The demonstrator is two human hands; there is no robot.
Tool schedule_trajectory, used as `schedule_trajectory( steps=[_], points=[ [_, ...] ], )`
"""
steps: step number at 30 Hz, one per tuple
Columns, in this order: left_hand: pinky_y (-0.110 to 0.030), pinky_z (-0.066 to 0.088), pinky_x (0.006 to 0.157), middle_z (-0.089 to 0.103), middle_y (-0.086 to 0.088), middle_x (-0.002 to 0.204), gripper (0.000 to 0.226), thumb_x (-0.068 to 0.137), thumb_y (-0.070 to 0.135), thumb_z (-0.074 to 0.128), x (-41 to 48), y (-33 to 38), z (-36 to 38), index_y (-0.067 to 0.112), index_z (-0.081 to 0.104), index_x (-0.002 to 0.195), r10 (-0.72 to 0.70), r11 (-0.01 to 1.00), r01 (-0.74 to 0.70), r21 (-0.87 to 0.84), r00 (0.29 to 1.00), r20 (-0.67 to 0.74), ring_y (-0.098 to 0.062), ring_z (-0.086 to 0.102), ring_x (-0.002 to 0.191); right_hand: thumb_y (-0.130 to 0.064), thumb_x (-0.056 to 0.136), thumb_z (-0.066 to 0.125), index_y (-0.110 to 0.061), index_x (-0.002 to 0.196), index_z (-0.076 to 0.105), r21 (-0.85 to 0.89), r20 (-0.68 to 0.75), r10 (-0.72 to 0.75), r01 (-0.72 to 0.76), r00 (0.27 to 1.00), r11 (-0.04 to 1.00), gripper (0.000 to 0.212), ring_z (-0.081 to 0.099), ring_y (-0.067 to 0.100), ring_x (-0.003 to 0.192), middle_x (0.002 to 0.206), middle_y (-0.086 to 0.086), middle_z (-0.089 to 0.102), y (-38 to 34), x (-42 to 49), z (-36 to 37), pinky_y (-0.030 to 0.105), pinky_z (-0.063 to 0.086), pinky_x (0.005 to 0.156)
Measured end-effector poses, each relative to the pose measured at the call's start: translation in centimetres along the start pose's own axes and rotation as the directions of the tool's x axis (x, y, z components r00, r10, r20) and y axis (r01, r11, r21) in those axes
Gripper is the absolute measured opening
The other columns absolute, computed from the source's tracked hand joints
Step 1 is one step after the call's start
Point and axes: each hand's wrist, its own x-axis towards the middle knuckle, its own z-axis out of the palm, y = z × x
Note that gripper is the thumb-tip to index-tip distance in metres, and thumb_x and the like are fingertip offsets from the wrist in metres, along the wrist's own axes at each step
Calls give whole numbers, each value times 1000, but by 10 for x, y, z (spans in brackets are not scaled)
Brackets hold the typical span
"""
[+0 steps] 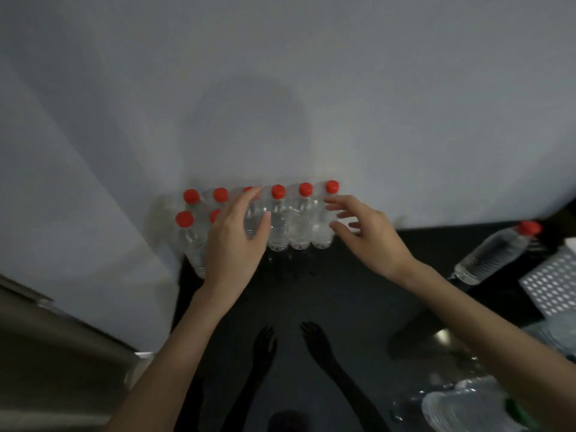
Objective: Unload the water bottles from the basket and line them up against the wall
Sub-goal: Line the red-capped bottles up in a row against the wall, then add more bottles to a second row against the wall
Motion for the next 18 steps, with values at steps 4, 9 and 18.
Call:
schedule_trajectory(
  steps=[4, 9, 18],
  points=[
    [-14, 38, 102, 60, 5, 129, 40, 94, 23, 59, -6, 55, 52, 17, 54, 133, 82, 994, -76, -75, 993, 79, -5, 53, 121, -19, 93, 60, -22, 126, 54, -52, -115, 67, -73, 991, 996, 33, 61, 10, 106, 120, -13, 62, 37, -30, -62, 37, 54, 90],
    [-14, 37, 105, 55, 12, 130, 40, 94, 20, 60, -20, 122, 125, 18, 55, 133, 140, 983, -118, -142, 978, 156, 0, 48, 122, -18, 93, 59, -24, 125, 55, -76, -210, 138, -157, 968, 985, 32, 59, 11, 110, 125, -9, 61, 94, -70, -137, 30, 54, 88],
    [-31, 48, 100, 55, 7, 131, 42, 94, 26, 59, -41, 218, 257, 23, 53, 136, 113, 985, -70, -159, 955, 274, -5, 50, 119, -15, 90, 61, -18, 130, 52, -308, -143, 249, -282, 958, 909, 41, 48, 28, 119, 135, 7, 50, 221, -103, -230, 39, 43, 96]
  ],
)
